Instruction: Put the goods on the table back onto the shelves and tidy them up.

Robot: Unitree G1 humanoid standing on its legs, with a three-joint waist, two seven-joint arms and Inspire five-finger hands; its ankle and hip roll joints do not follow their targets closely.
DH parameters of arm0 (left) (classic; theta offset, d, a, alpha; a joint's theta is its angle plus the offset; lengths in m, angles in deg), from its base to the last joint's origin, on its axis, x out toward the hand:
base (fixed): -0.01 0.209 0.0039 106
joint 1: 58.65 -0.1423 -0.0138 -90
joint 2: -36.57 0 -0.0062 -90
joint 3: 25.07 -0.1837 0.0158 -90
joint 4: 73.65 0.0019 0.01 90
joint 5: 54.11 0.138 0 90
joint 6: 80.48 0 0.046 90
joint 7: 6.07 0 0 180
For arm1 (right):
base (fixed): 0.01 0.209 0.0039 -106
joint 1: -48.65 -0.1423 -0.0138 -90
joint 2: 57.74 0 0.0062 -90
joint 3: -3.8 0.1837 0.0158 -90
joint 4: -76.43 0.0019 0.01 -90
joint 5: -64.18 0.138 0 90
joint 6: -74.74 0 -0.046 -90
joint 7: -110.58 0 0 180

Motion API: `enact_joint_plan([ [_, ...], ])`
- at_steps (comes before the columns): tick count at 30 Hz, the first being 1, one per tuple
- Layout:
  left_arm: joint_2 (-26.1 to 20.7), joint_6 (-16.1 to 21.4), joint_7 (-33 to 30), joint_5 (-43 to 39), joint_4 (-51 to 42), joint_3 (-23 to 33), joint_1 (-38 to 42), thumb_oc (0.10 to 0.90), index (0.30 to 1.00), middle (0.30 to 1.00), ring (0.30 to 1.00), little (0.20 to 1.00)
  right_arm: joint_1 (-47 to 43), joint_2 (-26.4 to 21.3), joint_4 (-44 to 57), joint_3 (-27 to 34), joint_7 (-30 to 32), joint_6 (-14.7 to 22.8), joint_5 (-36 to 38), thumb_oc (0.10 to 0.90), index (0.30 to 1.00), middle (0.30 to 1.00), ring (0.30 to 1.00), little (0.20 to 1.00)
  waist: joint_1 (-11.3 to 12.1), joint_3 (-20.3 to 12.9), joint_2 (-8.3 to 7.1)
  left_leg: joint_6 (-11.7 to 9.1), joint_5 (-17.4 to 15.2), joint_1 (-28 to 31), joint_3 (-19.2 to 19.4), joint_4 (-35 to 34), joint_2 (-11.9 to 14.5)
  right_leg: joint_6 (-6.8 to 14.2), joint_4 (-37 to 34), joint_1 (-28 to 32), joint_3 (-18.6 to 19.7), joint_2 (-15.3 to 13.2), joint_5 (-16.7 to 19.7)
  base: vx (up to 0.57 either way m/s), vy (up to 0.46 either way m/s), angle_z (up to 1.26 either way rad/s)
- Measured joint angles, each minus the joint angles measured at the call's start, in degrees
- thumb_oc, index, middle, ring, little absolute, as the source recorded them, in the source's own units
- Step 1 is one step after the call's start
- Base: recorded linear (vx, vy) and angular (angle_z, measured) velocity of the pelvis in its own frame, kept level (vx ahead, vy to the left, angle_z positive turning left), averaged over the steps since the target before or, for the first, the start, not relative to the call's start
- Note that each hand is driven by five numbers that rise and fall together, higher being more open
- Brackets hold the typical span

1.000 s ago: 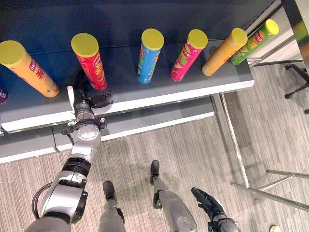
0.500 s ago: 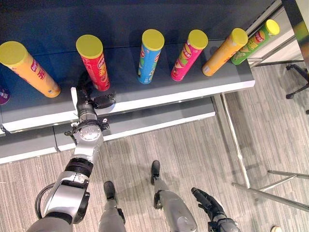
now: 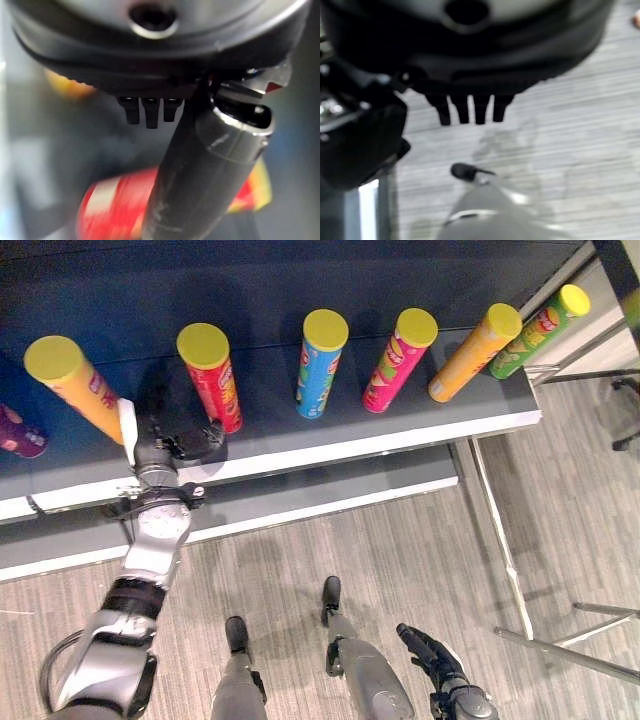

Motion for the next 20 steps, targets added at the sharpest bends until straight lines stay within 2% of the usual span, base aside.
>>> enact_joint_plan([
  [2,0.1,0.0,0.1,1.4,-4.6,2.4,-4.9,0.8,0.9,0.9,0.9,0.9,-0.2,0.0,-0.2,0.6,-0.1,0.0,-0.6,0.8,0.9,0.9,0.9,0.9,0.8,-0.5,1.52,0.0,0.0,0.3,-0.6,0.0,-0.1,0.2,0.0,0.8,-0.4,-0.2,-0.2,0.02,0.002,0.17],
  [4,0.4,-0.1,2.9,2.1,-12.0,4.5,-14.1,0.8,0.9,0.9,0.9,0.9,-0.7,0.1,-2.2,2.1,-0.3,-0.1,-1.1,0.8,0.9,0.9,0.9,0.9,2.7,-0.7,3.52,0.0,0.0,1.2,-1.9,-0.2,-0.1,0.8,0.0,2.5,-2.0,-0.5,-1.0,0.04,0.004,0.27],
  [5,0.8,0.0,5.3,2.0,-16.5,5.4,-19.2,0.8,0.9,0.9,0.9,0.9,-1.0,0.1,-4.0,3.2,-0.4,-0.5,-1.1,0.8,0.9,0.9,0.9,0.9,3.2,-0.9,3.9,0.0,0.0,1.7,-2.1,-0.5,-0.2,1.2,0.0,2.9,-2.1,-0.6,-1.5,0.03,0.012,0.26],
  [6,1.6,0.3,7.9,1.6,-22.0,6.3,-25.4,0.8,0.9,0.9,0.9,0.9,-0.8,0.1,-5.3,4.8,-0.6,-0.9,-1.2,0.8,0.9,0.9,0.9,0.9,2.8,-1.1,4.52,-0.3,0.2,2.4,-2.7,-1.1,-0.3,1.1,0.0,3.7,-2.7,-0.6,-1.7,0.03,0.013,0.31],
  [9,2.4,0.8,16.0,-2.4,-25.3,5.4,-36.0,0.8,0.9,0.9,0.9,0.9,0.5,-1.0,-8.4,6.4,-1.0,-1.8,-1.6,0.8,0.9,0.9,0.9,0.9,6.0,-2.2,6.41,-0.3,0.2,3.4,-4.2,-1.4,-0.4,1.4,0.0,5.5,-4.0,-0.9,-2.3,0.04,0.015,0.31],
  [10,3.8,0.6,20.5,-5.2,-25.6,5.4,-43.1,0.8,0.9,0.9,0.9,0.9,0.8,-1.5,-10.4,7.5,-1.0,-2.3,-1.9,0.8,0.9,0.9,0.9,0.9,6.6,-3.1,7.35,-0.3,0.2,4.3,-5.5,-1.8,-0.7,1.6,0.0,7.1,-5.5,-1.3,-2.7,0.03,0.012,0.49],
  [12,7.4,0.5,23.6,-7.5,-24.9,5.1,-49.2,0.8,0.9,0.9,0.9,0.9,0.9,-2.0,-13.1,7.9,-1.1,-2.9,-2.9,0.8,0.9,0.9,0.9,0.9,9.4,-5.0,8.22,-0.2,0.2,4.2,-6.2,-2.0,-1.2,2.1,0.0,7.9,-6.9,-2.1,-3.1,0.02,0.008,0.46],
  [13,9.8,0.3,25.0,-10.1,-21.5,3.8,-49.9,0.8,0.9,0.9,0.9,0.9,0.9,-2.4,-16.3,8.0,-1.0,-3.9,-3.3,0.8,0.9,0.9,0.9,0.9,9.1,-6.8,8.87,0.2,0.2,5.5,-7.8,-2.5,-1.6,2.4,0.0,9.6,-8.2,-2.4,-3.5,0.0,-0.001,0.54],
  [14,10.0,-1.0,25.7,-10.7,-19.1,2.6,-49.8,0.8,0.9,0.9,0.9,0.9,1.7,-2.5,-16.7,8.0,-1.1,-3.8,-3.5,0.8,0.9,0.9,0.9,0.9,9.1,-7.9,9.25,0.2,0.3,5.9,-8.8,-2.6,-1.9,2.7,0.0,10.4,-9.3,-2.7,-3.8,0.0,0.0,0.49],
  [15,8.5,-2.4,25.9,-11.3,-18.6,1.8,-49.6,0.8,0.9,0.9,0.9,0.9,1.8,-2.5,-15.0,8.0,-1.4,-3.3,-3.6,0.8,0.9,0.9,0.9,0.9,9.5,-8.8,8.8,0.5,0.1,5.0,-8.7,-2.2,-2.1,3.3,0.2,9.7,-9.1,-2.9,-4.2,0.0,0.0,0.18],
  [18,7.6,-2.4,26.1,-11.3,-18.0,1.6,-45.9,0.8,0.9,0.9,0.9,0.9,1.4,-2.3,-14.5,8.4,-1.5,-3.3,-3.6,0.8,0.9,0.9,0.9,0.9,9.1,-9.5,7.6,0.9,0.2,3.5,-8.3,-1.5,-2.6,3.1,0.5,8.3,-8.4,-3.6,-3.8,0.07,0.032,-0.07],
  [19,10.6,1.0,27.3,-12.1,-9.5,0.9,-43.4,0.8,0.9,0.9,0.9,0.9,0.7,-2.3,-17.2,8.2,-1.5,-4.8,-3.6,0.8,0.9,0.9,0.9,0.9,8.5,-10.2,7.91,1.2,0.0,5.2,-8.6,-2.1,-2.7,3.5,0.0,10.5,-9.1,-3.7,-4.1,0.19,0.062,0.13],
  [20,11.4,-0.9,27.4,-12.5,-6.2,0.1,-42.4,0.8,0.9,0.9,0.9,0.9,1.3,-2.2,-17.3,8.2,-1.6,-4.8,-3.6,0.8,0.9,0.9,0.9,0.9,7.8,-11.2,7.87,1.2,0.0,5.4,-8.9,-2.3,-2.8,3.6,0.0,10.8,-9.5,-3.7,-4.3,0.28,0.094,0.22],
])
